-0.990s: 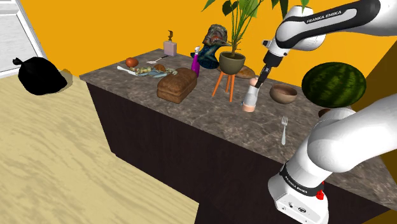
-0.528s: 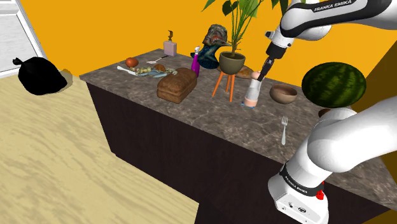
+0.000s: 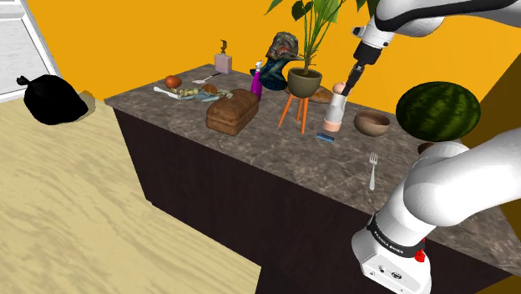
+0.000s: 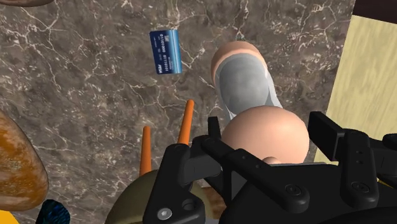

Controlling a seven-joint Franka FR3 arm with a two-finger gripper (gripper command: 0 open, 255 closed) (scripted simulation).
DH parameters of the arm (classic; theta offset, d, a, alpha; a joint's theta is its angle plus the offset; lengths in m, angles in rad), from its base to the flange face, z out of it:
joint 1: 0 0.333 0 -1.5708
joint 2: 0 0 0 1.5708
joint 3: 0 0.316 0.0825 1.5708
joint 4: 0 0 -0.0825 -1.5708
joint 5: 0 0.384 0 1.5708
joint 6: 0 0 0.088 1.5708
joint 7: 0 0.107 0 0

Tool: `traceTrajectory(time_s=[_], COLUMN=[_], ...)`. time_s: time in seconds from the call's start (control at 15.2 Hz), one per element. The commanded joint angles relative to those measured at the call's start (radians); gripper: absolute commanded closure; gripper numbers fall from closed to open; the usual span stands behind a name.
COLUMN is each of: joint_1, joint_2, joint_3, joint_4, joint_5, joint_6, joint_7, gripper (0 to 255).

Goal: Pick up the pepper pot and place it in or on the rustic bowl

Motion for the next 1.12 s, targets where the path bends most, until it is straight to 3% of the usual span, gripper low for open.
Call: traceTrajectory(time_s=[0.0, 0.46, 1.06], joint_1=[0.001, 0.007, 0.02], joint_2=[-0.004, -0.005, 0.144], joint_3=[0.007, 0.025, -0.192], joint_4=[0.025, 0.108, 0.343], joint_5=[0.003, 0.015, 0.029], joint_6=[-0.029, -0.114, -0.183], joint_7=[0.002, 0.006, -0.236], gripper=[255, 255, 255])
